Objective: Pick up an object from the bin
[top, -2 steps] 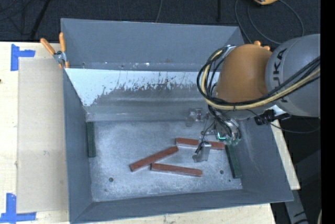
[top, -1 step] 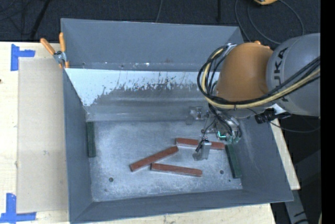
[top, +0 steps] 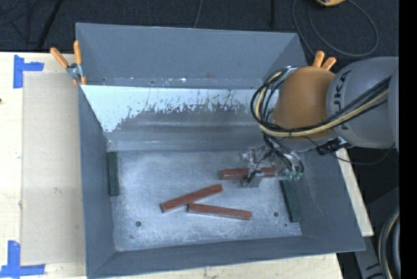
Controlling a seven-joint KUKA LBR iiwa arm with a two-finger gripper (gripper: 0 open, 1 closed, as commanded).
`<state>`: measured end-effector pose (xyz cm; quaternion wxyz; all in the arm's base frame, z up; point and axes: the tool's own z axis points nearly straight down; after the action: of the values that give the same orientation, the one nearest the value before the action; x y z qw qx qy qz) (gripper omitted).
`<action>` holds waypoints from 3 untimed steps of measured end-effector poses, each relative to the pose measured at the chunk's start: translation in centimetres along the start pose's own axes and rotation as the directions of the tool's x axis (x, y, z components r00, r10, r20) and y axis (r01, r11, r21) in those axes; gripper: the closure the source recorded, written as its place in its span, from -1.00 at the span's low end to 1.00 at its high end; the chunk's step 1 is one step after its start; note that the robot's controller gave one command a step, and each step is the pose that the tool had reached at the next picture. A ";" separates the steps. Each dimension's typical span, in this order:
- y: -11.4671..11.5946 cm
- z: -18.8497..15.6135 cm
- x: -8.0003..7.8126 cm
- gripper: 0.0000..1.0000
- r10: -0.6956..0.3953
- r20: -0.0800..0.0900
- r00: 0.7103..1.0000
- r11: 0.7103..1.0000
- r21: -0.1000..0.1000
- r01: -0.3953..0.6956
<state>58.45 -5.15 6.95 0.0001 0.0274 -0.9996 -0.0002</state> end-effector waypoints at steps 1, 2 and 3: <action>0.0 0.0 0.0 1.00 0.000 0.000 1.000 1.000 0.000 0.000; -3.6 -12.8 -0.7 1.00 -0.112 0.002 0.994 0.994 0.000 0.112; -3.6 -12.7 -0.7 1.00 -0.111 0.002 0.994 0.994 0.000 0.111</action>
Offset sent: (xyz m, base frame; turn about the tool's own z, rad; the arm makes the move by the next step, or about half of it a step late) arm 0.0086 -0.0354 0.1275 -0.1149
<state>59.36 -8.70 19.69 -0.0009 0.0830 -0.9965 -0.0003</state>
